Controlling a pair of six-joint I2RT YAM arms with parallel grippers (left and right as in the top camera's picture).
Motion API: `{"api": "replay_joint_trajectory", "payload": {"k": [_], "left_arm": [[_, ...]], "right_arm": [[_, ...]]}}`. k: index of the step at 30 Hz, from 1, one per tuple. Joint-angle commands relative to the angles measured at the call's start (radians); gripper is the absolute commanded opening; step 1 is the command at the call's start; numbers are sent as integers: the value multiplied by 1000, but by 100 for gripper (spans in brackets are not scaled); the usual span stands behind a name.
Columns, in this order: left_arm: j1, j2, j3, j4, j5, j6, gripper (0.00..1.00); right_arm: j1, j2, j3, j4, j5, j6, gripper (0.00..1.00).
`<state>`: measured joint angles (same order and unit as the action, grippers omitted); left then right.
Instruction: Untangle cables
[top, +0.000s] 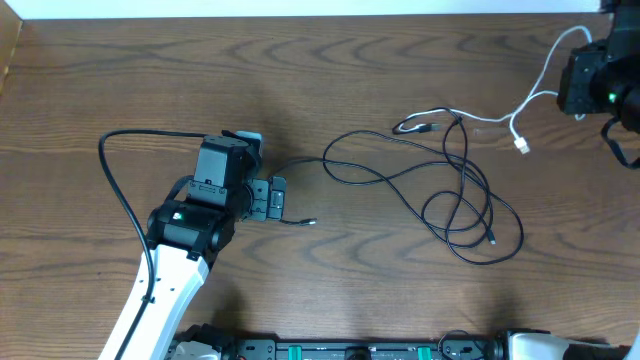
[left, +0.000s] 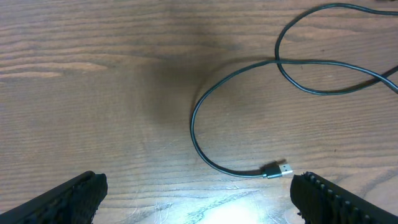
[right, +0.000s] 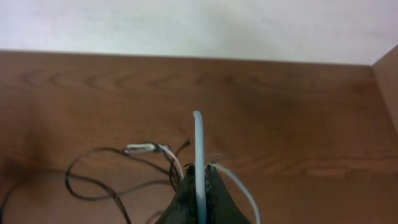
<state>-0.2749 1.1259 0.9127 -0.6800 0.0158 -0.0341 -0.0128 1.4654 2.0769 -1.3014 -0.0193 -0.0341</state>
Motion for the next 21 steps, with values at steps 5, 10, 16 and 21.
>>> {"api": "replay_joint_trajectory", "payload": {"k": [5,10,16,21], "left_arm": [[6,4,3,-1,-17,-13,99],[6,4,3,-1,-17,-13,99],[6,4,3,-1,-17,-13,99],[6,4,3,-1,-17,-13,99]], "right_arm": [[-6,36,6,-79,130,-24,1],[-11,87,2,-154,257,-24,1],[-68,177,2,-184,313,-23,1],[-121,249,2,-163,313,-23,1]]}}
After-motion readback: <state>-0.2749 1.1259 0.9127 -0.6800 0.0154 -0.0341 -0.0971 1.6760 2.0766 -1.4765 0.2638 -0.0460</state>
